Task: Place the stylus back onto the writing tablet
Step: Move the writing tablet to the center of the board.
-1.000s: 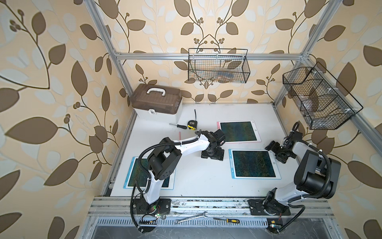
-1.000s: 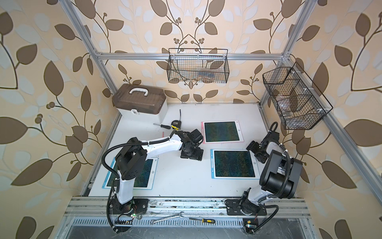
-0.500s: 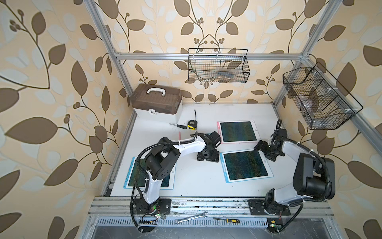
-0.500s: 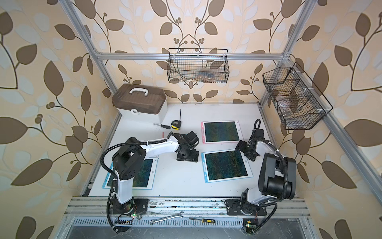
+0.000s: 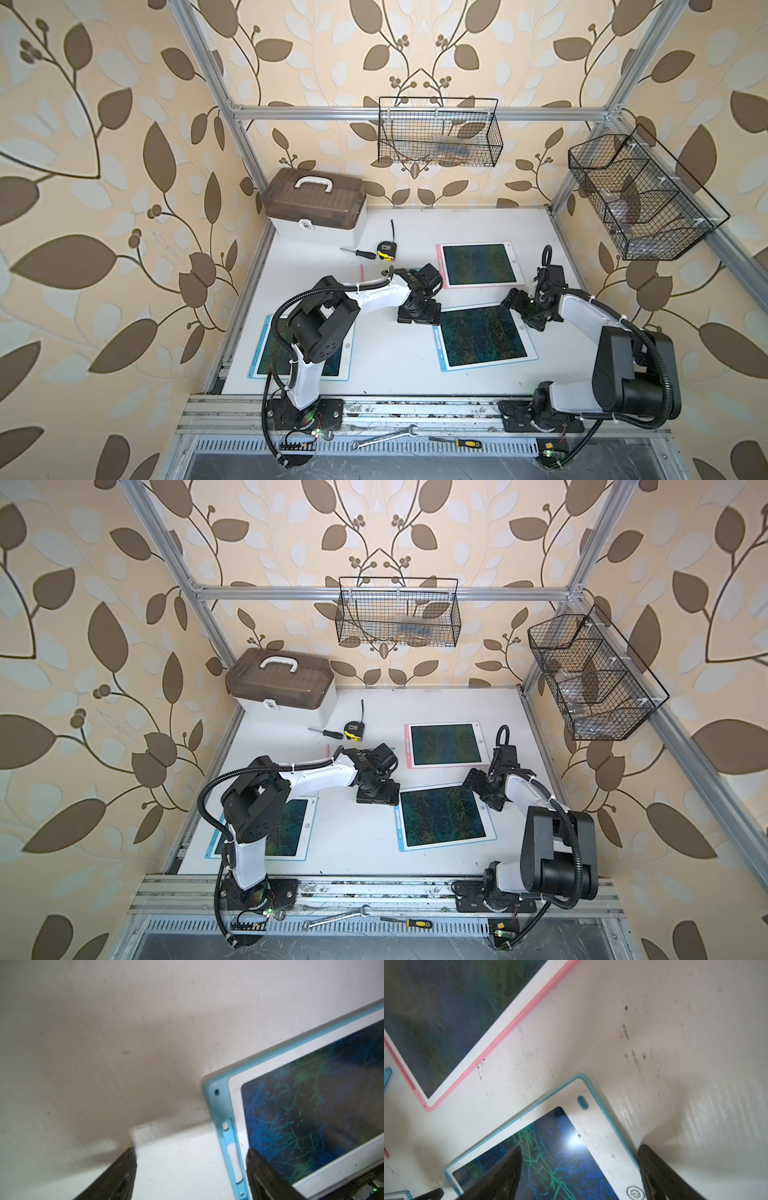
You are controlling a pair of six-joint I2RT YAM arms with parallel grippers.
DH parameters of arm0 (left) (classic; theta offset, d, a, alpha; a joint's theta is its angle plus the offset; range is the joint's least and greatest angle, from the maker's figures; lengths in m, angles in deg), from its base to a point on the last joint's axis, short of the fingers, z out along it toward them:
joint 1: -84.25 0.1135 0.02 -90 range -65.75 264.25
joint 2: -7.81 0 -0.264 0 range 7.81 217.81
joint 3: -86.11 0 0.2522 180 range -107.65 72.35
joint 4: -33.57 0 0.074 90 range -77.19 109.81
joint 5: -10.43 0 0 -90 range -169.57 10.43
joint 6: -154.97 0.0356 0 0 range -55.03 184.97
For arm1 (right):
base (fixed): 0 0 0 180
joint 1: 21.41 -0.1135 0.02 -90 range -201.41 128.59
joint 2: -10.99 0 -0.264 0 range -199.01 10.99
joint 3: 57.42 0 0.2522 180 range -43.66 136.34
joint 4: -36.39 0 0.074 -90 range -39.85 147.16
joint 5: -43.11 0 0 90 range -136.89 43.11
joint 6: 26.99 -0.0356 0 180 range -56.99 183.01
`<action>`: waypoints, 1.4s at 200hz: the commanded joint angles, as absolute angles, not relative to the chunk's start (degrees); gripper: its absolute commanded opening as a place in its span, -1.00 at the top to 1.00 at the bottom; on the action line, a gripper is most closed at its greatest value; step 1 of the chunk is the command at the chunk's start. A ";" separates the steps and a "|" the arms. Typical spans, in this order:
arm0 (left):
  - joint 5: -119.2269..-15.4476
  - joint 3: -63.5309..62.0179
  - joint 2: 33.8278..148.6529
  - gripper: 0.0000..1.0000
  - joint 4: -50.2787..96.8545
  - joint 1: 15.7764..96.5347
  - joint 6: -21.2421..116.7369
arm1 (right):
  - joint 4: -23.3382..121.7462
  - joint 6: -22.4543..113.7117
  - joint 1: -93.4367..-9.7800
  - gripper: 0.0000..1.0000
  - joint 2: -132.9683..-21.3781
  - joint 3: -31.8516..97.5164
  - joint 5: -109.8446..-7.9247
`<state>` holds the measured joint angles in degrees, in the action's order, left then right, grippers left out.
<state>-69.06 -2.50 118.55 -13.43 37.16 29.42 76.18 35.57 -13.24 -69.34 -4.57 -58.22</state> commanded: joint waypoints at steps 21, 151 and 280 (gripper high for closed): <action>-66.76 -0.90 116.53 -0.64 -13.26 37.36 29.42 | 78.97 31.77 -18.29 -0.76 -69.09 -7.49 -58.69; -65.64 -0.71 116.08 -0.42 -12.38 40.12 27.83 | 74.55 22.78 -31.41 -0.76 -68.63 -10.28 -57.61; -67.25 -0.32 117.19 -0.42 -16.05 45.93 26.53 | 73.58 16.03 -43.91 -0.75 -68.74 -8.14 -54.16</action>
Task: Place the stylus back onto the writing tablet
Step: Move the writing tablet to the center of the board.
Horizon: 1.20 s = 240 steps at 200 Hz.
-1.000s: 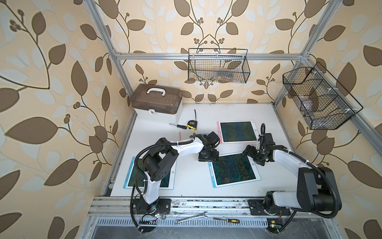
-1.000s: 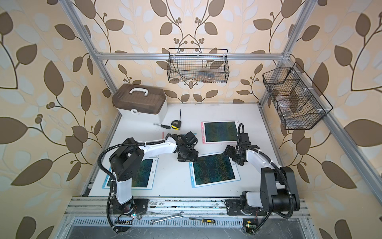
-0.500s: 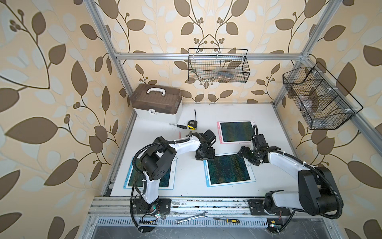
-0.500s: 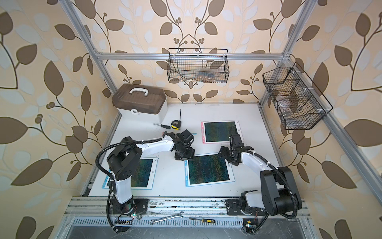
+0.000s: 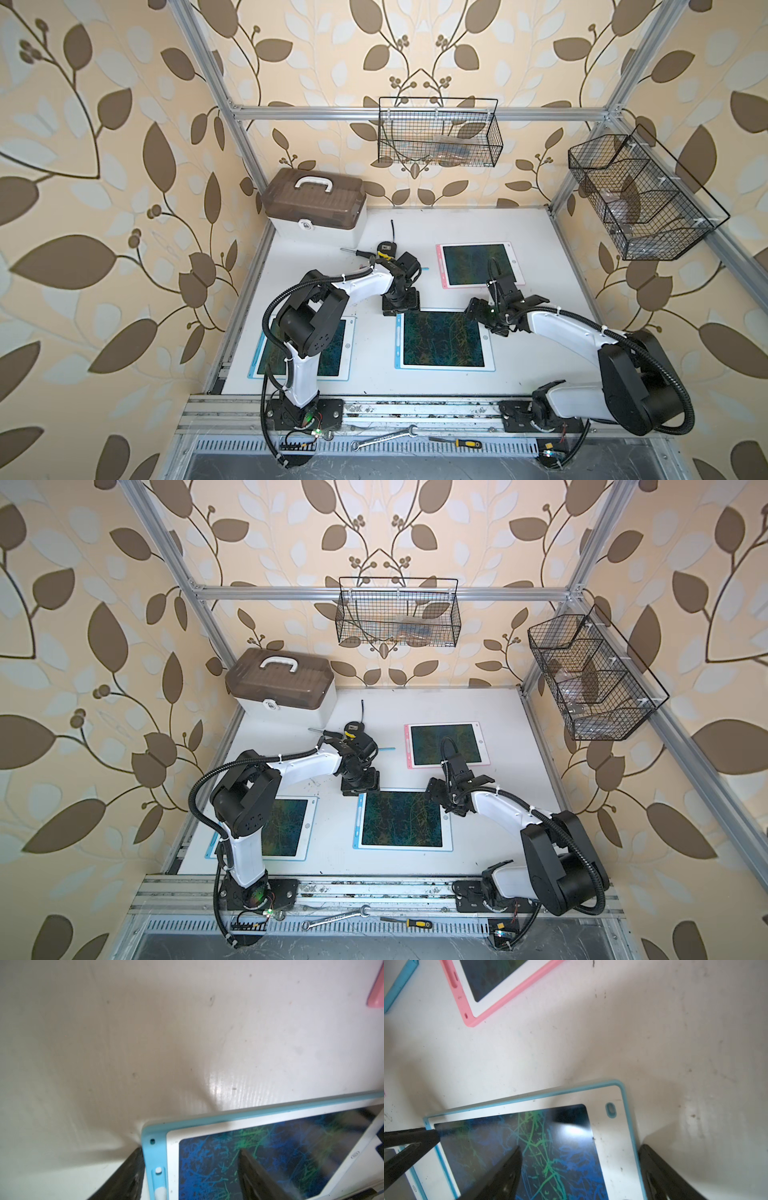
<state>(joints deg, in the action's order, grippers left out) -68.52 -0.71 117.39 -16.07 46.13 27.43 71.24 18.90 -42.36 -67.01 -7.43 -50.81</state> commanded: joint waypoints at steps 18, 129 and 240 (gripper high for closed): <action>-67.81 0.07 116.90 -0.44 -15.88 45.93 26.07 | 73.90 16.35 -43.91 -0.75 -69.08 -7.83 -53.86; -71.36 -2.00 109.03 -0.82 -21.85 47.87 34.01 | 85.16 21.00 -41.66 -0.77 -67.28 2.39 -45.65; -75.98 -20.13 115.38 -0.64 -31.87 47.96 39.67 | 89.01 33.30 -46.24 -0.77 -66.81 14.26 -45.02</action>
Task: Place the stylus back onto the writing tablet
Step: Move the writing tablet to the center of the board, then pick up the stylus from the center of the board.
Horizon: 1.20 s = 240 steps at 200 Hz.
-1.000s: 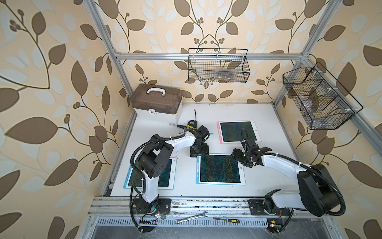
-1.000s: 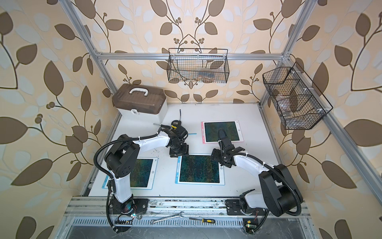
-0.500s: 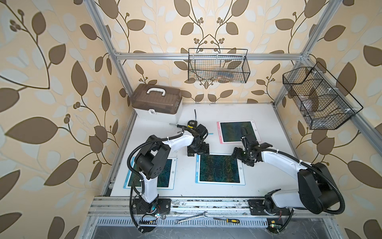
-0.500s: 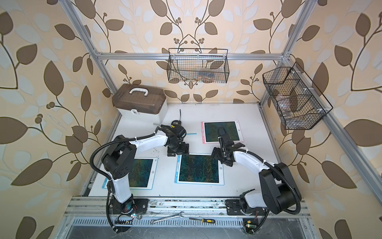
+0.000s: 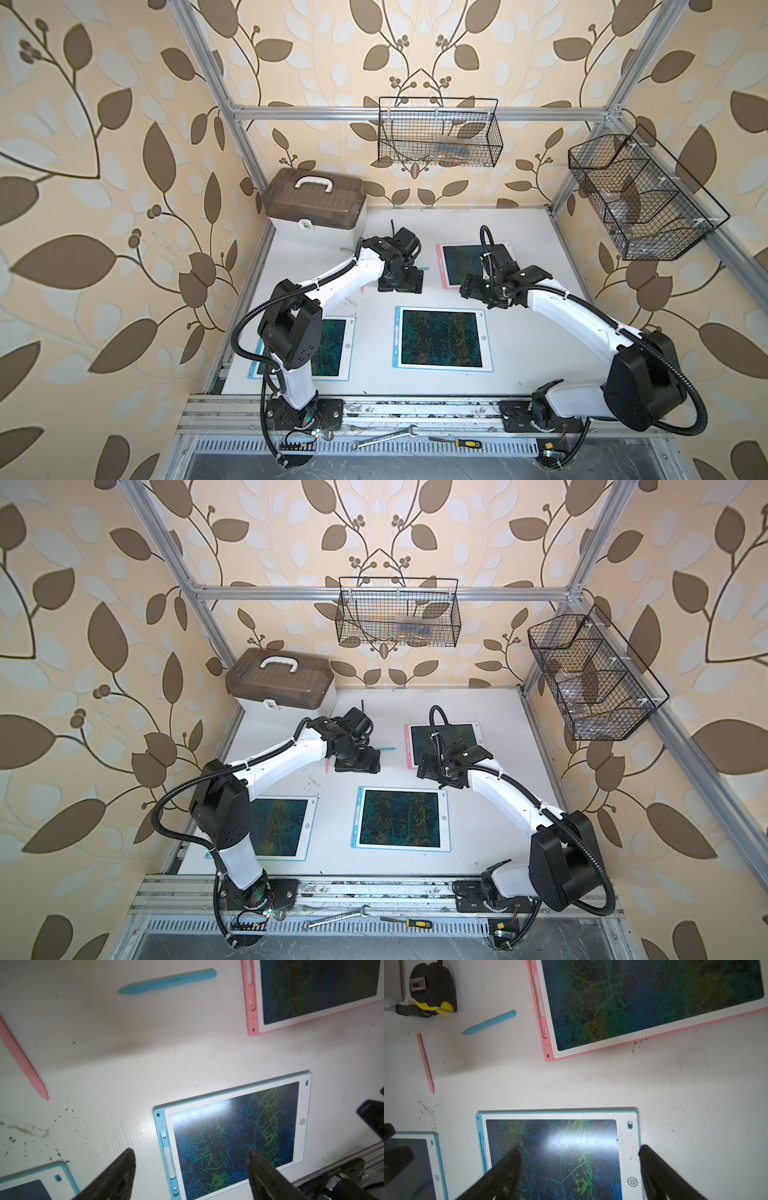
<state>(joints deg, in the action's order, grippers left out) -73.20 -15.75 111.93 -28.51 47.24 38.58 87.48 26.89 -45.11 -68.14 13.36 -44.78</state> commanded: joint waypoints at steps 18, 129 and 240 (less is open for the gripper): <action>-76.84 -24.84 118.37 -0.62 -33.48 47.96 39.97 | 90.14 36.84 -46.34 -0.77 -65.81 14.75 -46.45; -77.99 -44.31 136.57 -0.63 -37.16 51.08 43.90 | 87.06 50.98 -46.50 -0.82 -56.30 11.73 -54.79; -78.95 -53.84 144.86 -0.74 -37.06 53.05 50.76 | 87.92 53.25 -41.77 -0.90 -53.04 10.62 -54.54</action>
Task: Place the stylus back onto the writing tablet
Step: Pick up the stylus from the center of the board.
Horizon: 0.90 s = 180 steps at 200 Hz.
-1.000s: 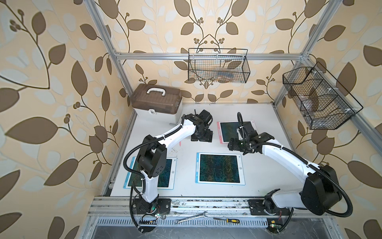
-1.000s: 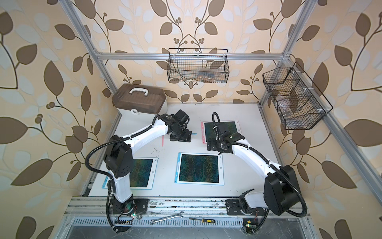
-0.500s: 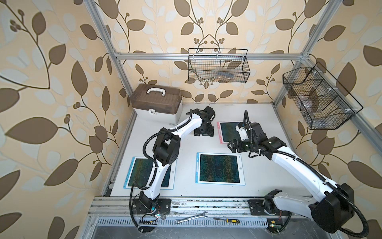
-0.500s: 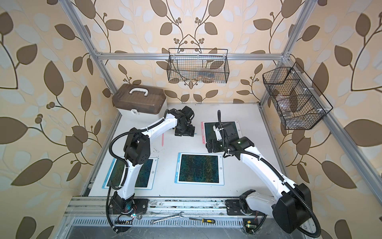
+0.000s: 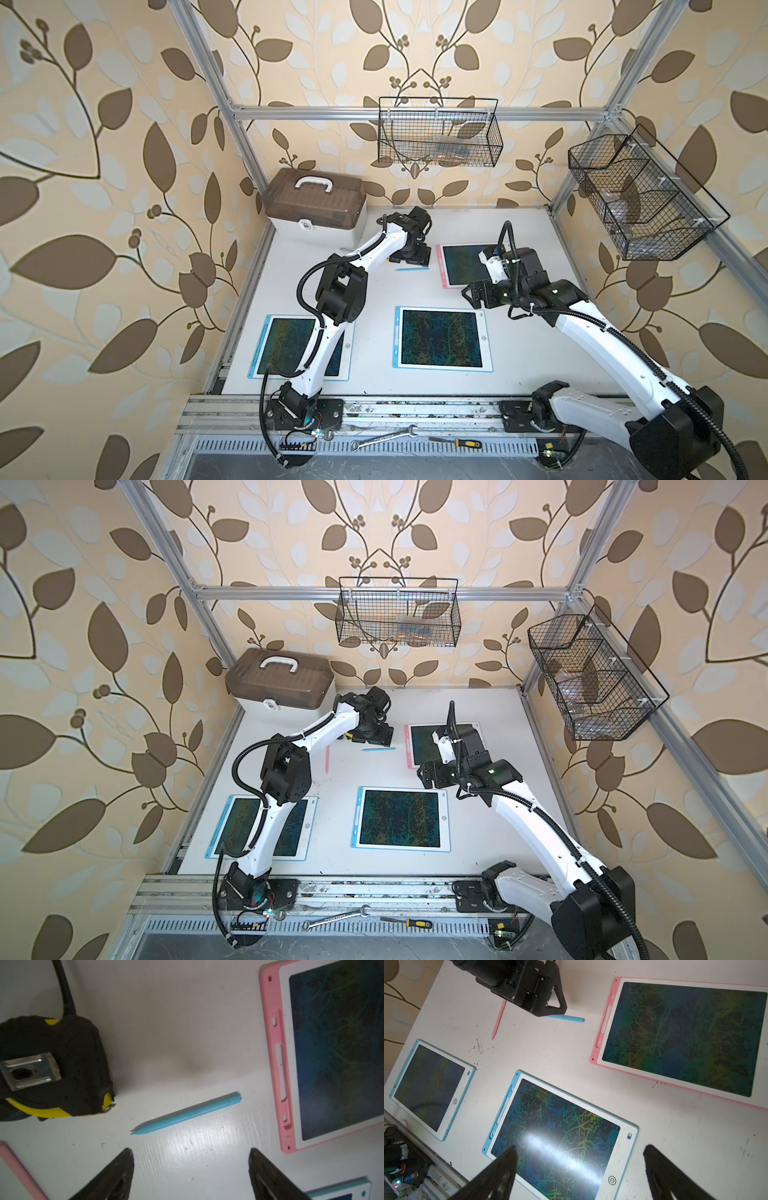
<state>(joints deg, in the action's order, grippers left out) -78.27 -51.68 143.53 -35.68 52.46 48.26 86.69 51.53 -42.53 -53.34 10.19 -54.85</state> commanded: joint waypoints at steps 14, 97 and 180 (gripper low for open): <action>-78.93 -54.17 145.49 -0.74 -36.94 53.14 51.15 | 87.90 52.99 -40.83 -0.90 -52.55 10.07 -54.58; -77.34 -54.84 148.46 -0.78 -34.26 53.56 51.29 | 88.39 51.87 -37.84 -0.88 -52.82 9.42 -54.98; -74.16 -51.73 148.66 -0.66 -35.67 53.54 52.64 | 88.56 51.59 -36.04 -0.86 -53.08 10.00 -53.92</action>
